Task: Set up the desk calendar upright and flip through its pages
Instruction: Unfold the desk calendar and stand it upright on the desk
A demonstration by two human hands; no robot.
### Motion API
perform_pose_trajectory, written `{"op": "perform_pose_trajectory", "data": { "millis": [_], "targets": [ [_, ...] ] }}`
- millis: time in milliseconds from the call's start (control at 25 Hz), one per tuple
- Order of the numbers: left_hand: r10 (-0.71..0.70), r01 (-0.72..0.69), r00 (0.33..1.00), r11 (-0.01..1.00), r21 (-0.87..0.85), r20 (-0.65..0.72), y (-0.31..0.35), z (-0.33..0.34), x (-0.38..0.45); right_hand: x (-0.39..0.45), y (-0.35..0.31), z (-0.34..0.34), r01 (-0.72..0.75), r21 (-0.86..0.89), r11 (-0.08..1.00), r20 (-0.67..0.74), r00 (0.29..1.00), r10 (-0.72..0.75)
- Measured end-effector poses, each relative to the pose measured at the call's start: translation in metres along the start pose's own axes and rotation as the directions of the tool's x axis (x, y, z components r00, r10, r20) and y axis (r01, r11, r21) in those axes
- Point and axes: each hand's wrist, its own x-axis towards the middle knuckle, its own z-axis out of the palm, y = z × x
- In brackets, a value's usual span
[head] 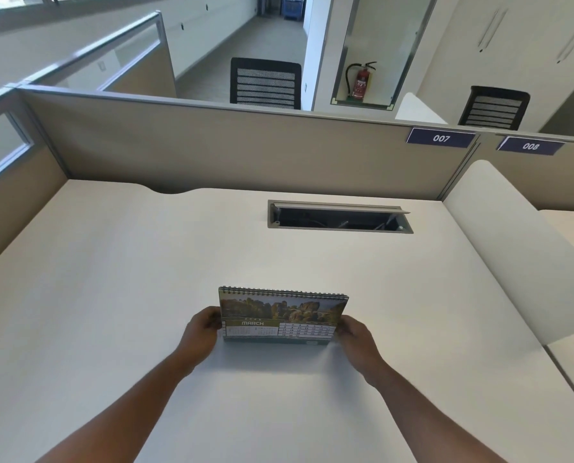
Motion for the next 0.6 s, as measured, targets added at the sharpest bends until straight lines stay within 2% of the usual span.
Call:
{"op": "perform_pose_trajectory", "data": {
  "millis": [80, 160, 280, 440, 600],
  "targets": [
    [-0.024, 0.021, 0.999, 0.994, -0.105, -0.036, 0.002, -0.005, 0.004, 0.002, -0.008, 0.000, -0.053, 0.205, 0.977, -0.056, 0.996, 0.066],
    [-0.027, 0.027, 1.000, 0.980, -0.195, 0.000, 0.006, -0.005, 0.006, 0.005, -0.016, 0.001, -0.094, 0.318, 0.943, -0.006, 0.995, 0.101],
    [-0.011, 0.003, 1.000, 0.970, -0.241, -0.029, 0.005, -0.006, 0.008, 0.010, -0.024, 0.005, -0.120, 0.381, 0.917, 0.075, 0.992, 0.099],
    [-0.039, 0.019, 0.997, 0.966, -0.256, -0.073, 0.005, -0.021, 0.017, 0.026, -0.039, 0.012, -0.159, 0.423, 0.892, 0.112, 0.986, 0.123],
    [-0.103, 0.041, 0.976, 0.952, -0.303, -0.190, 0.017, -0.037, 0.039, 0.052, -0.065, 0.033, -0.211, 0.460, 0.863, 0.146, 0.976, 0.161]
  ]
}}
